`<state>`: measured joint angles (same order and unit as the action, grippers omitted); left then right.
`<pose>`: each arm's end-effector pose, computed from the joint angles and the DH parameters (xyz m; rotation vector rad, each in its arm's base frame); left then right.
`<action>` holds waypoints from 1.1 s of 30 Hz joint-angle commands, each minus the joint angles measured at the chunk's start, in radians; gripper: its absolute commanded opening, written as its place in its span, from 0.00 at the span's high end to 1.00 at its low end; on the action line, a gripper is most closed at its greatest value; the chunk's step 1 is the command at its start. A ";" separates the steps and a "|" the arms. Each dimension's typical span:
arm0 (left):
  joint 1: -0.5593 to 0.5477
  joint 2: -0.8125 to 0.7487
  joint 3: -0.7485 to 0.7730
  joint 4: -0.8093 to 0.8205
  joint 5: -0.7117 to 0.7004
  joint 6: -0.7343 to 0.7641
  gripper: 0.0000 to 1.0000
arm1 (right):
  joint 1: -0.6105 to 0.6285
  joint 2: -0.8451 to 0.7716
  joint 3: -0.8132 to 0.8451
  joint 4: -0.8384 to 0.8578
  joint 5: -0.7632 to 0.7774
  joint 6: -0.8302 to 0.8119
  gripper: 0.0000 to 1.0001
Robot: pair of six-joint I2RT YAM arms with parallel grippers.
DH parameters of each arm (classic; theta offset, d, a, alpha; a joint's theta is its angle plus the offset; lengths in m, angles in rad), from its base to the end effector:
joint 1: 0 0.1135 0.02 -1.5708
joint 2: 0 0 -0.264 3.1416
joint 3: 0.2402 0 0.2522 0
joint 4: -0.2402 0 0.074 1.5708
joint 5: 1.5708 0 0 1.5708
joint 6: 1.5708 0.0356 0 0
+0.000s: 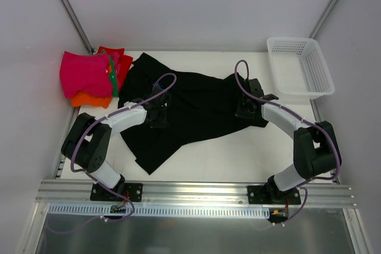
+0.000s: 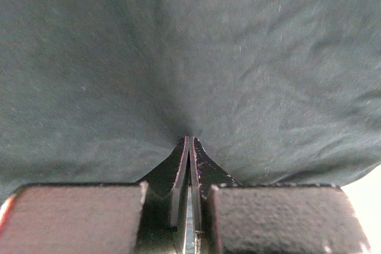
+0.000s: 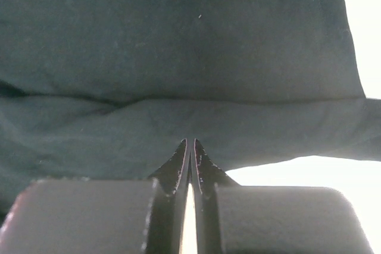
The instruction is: Fold and stack the t-shirts
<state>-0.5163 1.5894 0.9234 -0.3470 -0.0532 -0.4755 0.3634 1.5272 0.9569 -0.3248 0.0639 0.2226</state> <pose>0.2728 -0.1527 0.1803 0.0334 2.6107 -0.2947 0.2958 0.1100 0.2100 -0.1461 2.4672 0.1751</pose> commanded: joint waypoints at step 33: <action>-0.418 -0.020 -0.170 -0.372 -0.065 -0.190 1.00 | -0.038 -0.012 -0.033 0.064 -0.053 0.021 0.99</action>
<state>-0.9115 1.5635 0.8516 -0.5163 -0.2016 -0.5892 0.3340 1.5887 0.9379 -0.2695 0.0177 0.2256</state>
